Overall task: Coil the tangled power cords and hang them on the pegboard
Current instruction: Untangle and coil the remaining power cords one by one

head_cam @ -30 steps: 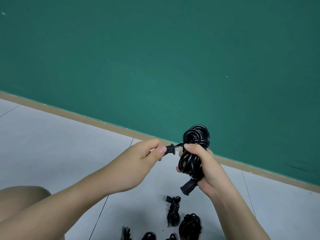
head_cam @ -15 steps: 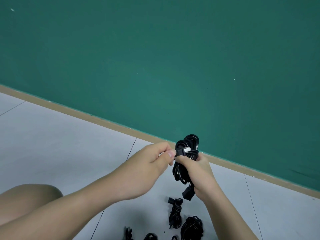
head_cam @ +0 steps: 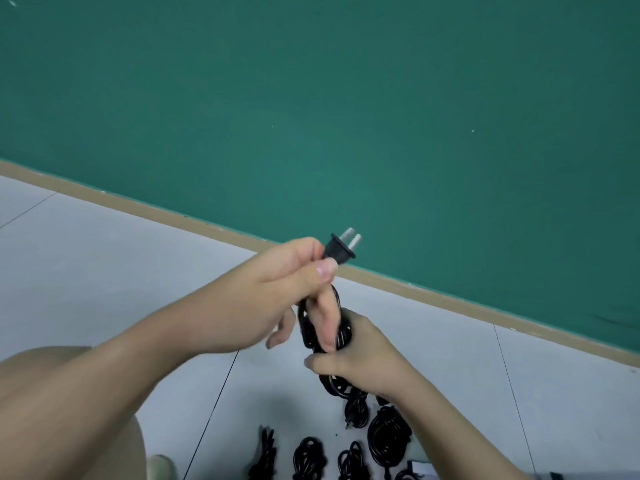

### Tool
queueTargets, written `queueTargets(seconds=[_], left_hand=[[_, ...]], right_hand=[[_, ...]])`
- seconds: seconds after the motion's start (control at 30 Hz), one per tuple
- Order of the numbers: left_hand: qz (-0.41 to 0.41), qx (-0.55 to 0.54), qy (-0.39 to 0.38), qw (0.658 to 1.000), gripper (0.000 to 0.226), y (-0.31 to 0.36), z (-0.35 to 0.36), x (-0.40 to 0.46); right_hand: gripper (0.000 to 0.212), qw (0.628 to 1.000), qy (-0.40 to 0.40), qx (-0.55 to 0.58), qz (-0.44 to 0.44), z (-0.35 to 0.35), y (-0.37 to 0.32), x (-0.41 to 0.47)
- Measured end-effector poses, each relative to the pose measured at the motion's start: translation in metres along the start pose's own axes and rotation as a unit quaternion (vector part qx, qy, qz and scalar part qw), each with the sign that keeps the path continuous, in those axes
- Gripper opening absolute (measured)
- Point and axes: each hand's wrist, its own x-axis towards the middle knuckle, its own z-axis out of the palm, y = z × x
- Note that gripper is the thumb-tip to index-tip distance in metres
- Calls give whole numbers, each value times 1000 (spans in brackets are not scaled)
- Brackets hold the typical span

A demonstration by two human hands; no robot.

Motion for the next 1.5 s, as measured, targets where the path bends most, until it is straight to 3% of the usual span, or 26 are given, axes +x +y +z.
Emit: queueTargets(seconds=[0.07,0.13,0.23,0.37,0.47,0.63,0.73,0.83,0.9,0.93,1.07,1.17,1.3,1.4,1.5], left_hand=[[-4,12,-54,998,28,-2,15,1],[-25,10,-78,997,24,-7,24,8],[-68,-17,-72,995,29,-12,20,23],[-115,4,-93,989,18,-22,11,42],[-166,15,-85,982,19,-31,10,47],[-210,-100,14,973,28,-40,8,43],[-194,-109,78,972,11,-45,12,42],[-190,-123,135,964,15,-44,21,43],[-168,-105,182,963,20,-43,24,42],[-151,-81,205,964,22,-42,27,41],[-86,60,255,961,37,-45,37,38],[-42,162,249,954,46,-48,39,33],[-11,216,275,937,37,-48,40,28],[21,223,299,927,40,-35,47,22],[75,260,299,915,44,-27,44,15]], right_hand=[[38,997,-33,-69,-31,8,-13,-3],[14,993,-62,-83,-60,19,-25,-10],[31,990,-81,-84,-74,22,-43,-30],[61,983,-123,-118,-63,17,-52,-54],[45,982,-136,-50,-121,7,-53,-64],[25,960,-136,147,-197,-16,-47,-65],[32,938,-88,275,-193,-29,-40,-60],[34,900,-106,400,-137,-43,-34,-57],[56,874,-103,463,-104,-52,-30,-53],[65,870,-90,476,-88,-54,-29,-50],[63,875,-36,481,-49,-59,-26,-44],[81,831,-53,554,-18,-57,-24,-40],[73,781,-56,622,-7,-52,-30,-35],[70,775,-54,629,-25,-52,-36,-33],[44,775,-50,628,-43,-54,-43,-38]])
